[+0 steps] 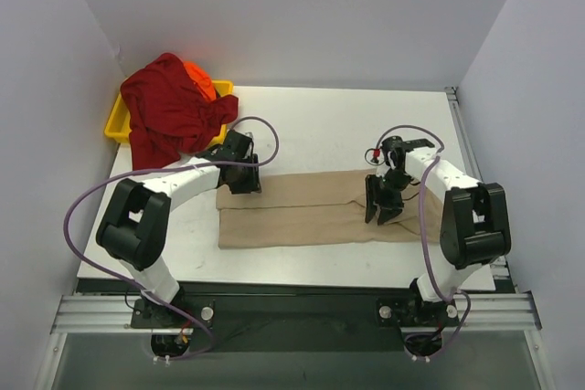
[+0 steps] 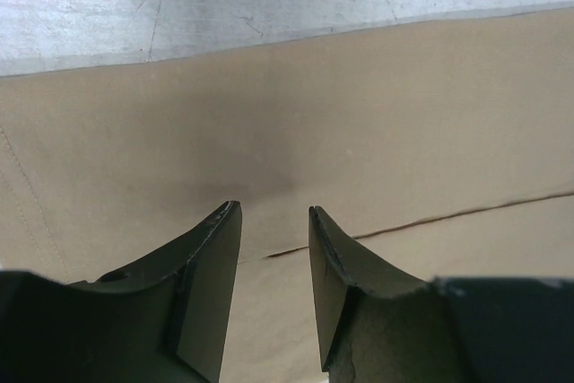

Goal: Fold and stack the t-shirts
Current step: Fold the other side of the tshirt into a rectangle

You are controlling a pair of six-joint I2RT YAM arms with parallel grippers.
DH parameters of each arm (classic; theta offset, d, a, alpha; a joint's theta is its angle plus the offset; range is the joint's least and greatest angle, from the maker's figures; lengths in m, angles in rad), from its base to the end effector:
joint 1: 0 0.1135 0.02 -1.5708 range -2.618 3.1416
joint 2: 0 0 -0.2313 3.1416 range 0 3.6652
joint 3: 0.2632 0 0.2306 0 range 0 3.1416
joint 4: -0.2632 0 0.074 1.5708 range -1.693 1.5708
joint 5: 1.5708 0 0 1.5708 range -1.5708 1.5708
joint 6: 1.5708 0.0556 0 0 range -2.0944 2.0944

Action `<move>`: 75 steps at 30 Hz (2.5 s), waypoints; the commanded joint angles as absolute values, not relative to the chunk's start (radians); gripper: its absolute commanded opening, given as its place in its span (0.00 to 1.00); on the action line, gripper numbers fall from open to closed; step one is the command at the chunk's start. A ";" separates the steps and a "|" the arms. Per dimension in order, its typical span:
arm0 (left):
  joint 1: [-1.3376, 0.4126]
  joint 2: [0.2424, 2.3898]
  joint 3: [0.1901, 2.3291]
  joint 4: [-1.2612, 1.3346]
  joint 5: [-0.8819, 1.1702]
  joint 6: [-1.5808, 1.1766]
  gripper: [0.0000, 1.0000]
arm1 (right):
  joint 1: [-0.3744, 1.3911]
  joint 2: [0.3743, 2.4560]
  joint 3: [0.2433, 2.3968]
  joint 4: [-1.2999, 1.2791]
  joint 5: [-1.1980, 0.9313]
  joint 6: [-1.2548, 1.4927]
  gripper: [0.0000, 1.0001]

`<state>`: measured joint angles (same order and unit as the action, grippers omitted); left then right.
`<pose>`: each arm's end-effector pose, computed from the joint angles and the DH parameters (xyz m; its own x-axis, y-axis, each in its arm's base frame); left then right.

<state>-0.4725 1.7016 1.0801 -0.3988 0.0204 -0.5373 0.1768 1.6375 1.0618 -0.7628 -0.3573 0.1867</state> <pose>0.2968 -0.1530 0.1515 -0.8897 -0.1199 -0.4405 0.0107 0.9592 -0.2827 0.2760 0.0691 0.1507 -0.9866 0.0004 -0.1630 -0.0620 0.9241 0.3772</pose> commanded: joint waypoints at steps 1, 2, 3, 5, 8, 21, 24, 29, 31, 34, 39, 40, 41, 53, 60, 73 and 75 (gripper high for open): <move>-0.474 1.652 1.065 -0.368 0.020 -0.546 0.47 | 0.175 1.673 1.107 -0.799 -0.259 0.176 0.36; -0.474 1.651 1.057 -0.368 0.017 -0.546 0.47 | 0.176 1.681 1.118 -0.799 -0.232 0.176 0.36; -0.474 1.649 1.054 -0.367 0.017 -0.549 0.47 | 0.175 1.693 1.127 -0.801 -0.216 0.181 0.36; -0.474 1.652 1.046 -0.362 0.017 -0.549 0.47 | 0.173 1.727 1.153 -0.802 -0.175 0.184 0.36; -0.474 1.660 1.049 -0.364 0.018 -0.552 0.47 | 0.173 1.755 1.172 -0.801 -0.127 0.189 0.36; -0.474 1.674 1.058 -0.364 0.020 -0.552 0.47 | 0.187 1.795 1.175 -0.792 -0.055 0.184 0.38; -0.474 1.677 1.058 -0.365 0.020 -0.554 0.47 | 0.207 1.789 1.163 -0.788 -0.071 0.181 0.41; -0.472 1.683 1.058 -0.364 0.021 -0.554 0.47 | 0.239 1.796 1.141 -0.785 -0.061 0.187 0.40; -0.472 1.684 1.058 -0.365 0.021 -0.554 0.47 | 0.242 1.804 1.141 -0.788 -0.060 0.192 0.38; -0.474 1.684 1.057 -0.365 0.023 -0.554 0.47 | 0.244 1.815 1.143 -0.796 -0.041 0.192 0.35; -0.474 1.684 1.054 -0.364 0.023 -0.555 0.47 | 0.244 1.824 1.154 -0.818 -0.003 0.189 0.24; -0.472 1.684 1.055 -0.362 0.025 -0.555 0.47 | 0.242 1.825 1.157 -0.821 -0.003 0.187 0.20; -0.474 1.684 1.055 -0.362 0.025 -0.555 0.47 | 0.244 1.827 1.161 -0.824 -0.003 0.186 0.18; -0.474 1.684 1.046 -0.357 0.028 -0.557 0.47 | 0.195 1.806 1.345 -1.048 -0.374 0.124 0.00; -0.474 1.683 1.045 -0.356 0.031 -0.555 0.47 | 0.170 1.841 1.336 -1.091 -0.426 0.137 0.18; -0.474 1.689 1.060 -0.351 0.025 -0.551 0.47 | 0.080 1.750 1.292 -1.042 -0.330 0.216 0.39; -0.480 1.692 1.071 -0.351 0.017 -0.542 0.47 | 0.031 1.712 1.252 -1.037 -0.243 0.247 0.39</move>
